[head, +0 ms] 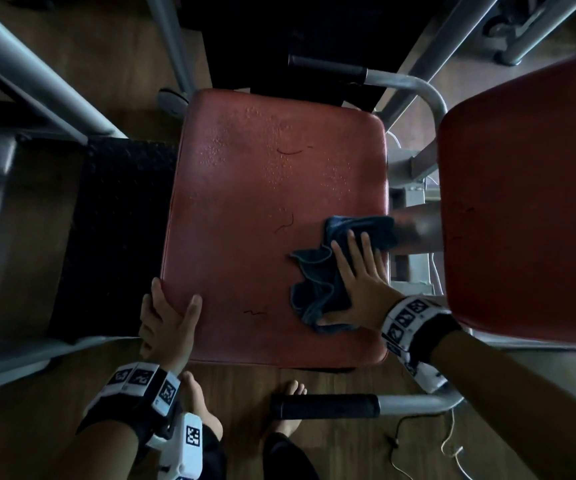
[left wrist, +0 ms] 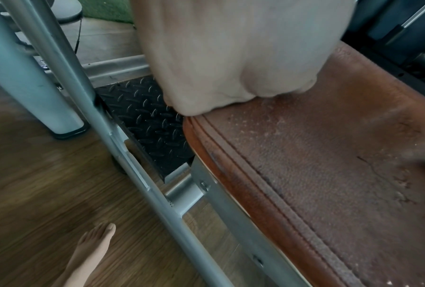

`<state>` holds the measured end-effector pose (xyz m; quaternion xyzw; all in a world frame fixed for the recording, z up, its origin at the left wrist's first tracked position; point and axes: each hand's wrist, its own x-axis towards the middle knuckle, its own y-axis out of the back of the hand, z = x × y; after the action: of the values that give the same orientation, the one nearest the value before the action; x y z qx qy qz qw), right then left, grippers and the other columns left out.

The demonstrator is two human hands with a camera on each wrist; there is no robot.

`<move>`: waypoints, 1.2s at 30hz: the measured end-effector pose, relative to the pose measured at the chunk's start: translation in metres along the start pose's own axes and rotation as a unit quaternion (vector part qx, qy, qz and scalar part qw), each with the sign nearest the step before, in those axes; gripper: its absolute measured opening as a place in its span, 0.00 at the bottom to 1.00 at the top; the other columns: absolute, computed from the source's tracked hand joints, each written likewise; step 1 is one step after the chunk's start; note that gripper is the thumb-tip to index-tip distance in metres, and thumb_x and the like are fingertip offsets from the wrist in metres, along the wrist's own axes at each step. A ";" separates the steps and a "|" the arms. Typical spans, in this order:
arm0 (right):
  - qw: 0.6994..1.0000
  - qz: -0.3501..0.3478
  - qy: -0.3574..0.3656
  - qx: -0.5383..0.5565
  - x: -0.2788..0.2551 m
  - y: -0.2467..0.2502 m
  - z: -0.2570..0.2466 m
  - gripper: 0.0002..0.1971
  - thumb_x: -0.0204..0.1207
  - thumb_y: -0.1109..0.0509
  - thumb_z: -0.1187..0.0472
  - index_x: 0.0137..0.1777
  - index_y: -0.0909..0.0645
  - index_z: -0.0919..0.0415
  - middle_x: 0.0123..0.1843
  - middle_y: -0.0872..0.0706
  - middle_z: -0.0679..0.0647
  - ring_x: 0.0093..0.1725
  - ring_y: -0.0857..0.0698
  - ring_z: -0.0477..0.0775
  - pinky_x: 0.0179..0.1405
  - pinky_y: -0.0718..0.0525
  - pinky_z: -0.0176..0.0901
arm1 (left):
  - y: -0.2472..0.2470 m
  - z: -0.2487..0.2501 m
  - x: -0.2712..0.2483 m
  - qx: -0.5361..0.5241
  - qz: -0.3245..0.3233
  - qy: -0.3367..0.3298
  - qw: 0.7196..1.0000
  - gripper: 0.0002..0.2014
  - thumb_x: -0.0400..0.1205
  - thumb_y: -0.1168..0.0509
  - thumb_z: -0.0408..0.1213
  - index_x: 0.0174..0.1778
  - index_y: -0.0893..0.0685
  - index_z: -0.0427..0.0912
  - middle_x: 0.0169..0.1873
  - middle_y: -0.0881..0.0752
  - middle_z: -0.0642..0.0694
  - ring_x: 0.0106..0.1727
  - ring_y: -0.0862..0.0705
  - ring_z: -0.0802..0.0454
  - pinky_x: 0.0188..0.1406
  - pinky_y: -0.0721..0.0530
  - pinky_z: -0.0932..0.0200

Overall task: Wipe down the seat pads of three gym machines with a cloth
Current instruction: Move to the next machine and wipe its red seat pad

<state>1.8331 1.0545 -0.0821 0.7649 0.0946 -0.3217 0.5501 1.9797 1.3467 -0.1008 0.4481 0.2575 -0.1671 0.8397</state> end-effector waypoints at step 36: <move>0.979 0.003 -0.088 0.184 -0.034 0.017 0.004 0.62 0.63 0.30 0.27 0.82 0.73 0.43 0.81 0.79 0.47 0.82 0.69 0.64 0.79 0.58 0.67 | -0.002 -0.002 -0.001 -0.011 0.009 -0.007 1.000 0.55 0.59 0.52 0.77 0.83 0.58 0.62 0.84 0.51 0.43 0.80 0.45 0.30 0.75 0.43 0.26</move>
<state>1.8137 1.0513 -0.0493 0.8220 -0.0177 -0.3979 0.4071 1.9778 1.3470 -0.1027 0.4399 0.2490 -0.1597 0.8479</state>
